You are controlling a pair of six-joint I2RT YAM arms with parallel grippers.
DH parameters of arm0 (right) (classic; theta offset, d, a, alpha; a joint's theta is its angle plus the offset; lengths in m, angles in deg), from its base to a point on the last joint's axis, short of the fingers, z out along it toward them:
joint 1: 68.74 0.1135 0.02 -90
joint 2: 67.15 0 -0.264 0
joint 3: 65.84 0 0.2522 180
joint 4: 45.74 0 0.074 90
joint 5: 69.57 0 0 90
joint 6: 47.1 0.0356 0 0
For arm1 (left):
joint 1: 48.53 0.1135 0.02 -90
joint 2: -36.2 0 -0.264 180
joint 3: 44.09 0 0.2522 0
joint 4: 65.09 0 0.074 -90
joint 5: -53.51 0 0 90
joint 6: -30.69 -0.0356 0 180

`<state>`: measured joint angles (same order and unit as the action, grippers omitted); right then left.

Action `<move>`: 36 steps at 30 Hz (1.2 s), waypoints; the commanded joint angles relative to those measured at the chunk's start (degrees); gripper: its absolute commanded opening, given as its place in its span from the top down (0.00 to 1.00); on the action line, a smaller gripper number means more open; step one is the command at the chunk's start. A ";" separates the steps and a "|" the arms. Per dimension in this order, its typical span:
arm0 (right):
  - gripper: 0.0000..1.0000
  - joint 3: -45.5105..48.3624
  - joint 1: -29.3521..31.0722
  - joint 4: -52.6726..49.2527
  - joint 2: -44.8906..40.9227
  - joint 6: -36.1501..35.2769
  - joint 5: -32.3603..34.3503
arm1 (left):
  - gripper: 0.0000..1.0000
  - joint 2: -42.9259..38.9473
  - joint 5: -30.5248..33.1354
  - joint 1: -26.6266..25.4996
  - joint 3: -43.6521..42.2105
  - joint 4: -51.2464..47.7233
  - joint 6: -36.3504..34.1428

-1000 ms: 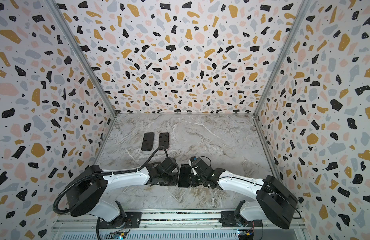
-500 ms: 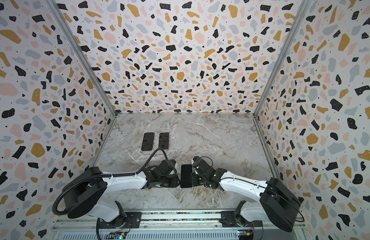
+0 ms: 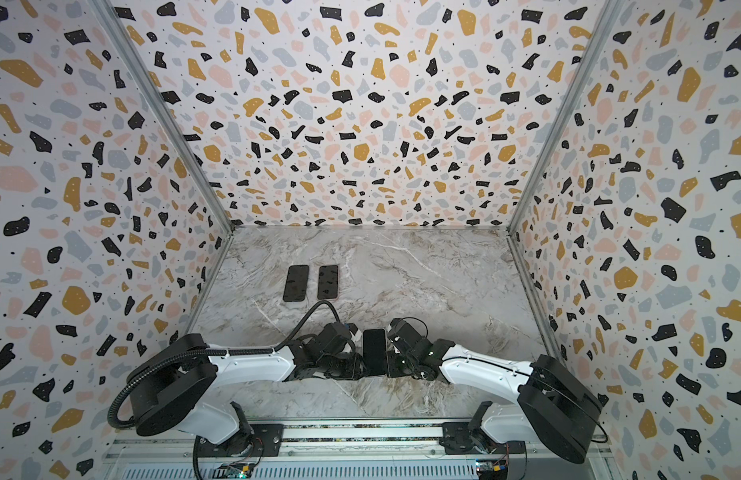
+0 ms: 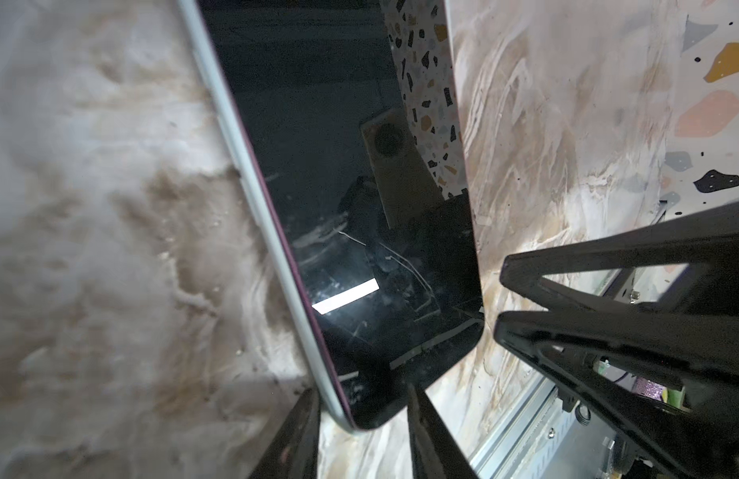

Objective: Put the phone into the phone case

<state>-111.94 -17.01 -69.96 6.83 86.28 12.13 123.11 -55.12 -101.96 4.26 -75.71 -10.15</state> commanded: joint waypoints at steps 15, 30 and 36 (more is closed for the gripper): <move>0.83 -0.64 2.53 1.22 3.27 0.04 -2.06 | 0.66 1.59 -1.96 -0.81 -1.54 3.30 1.13; 0.90 0.32 3.73 7.30 8.19 0.35 -7.95 | 0.67 2.81 -3.00 -1.15 -1.39 5.50 1.16; 0.91 1.02 3.43 8.15 9.34 1.34 -8.61 | 0.67 3.00 -3.25 -1.24 -1.45 5.92 1.12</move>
<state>-112.58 -15.61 -67.84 10.81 87.72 12.18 123.68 -55.56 -101.96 3.45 -73.68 -8.90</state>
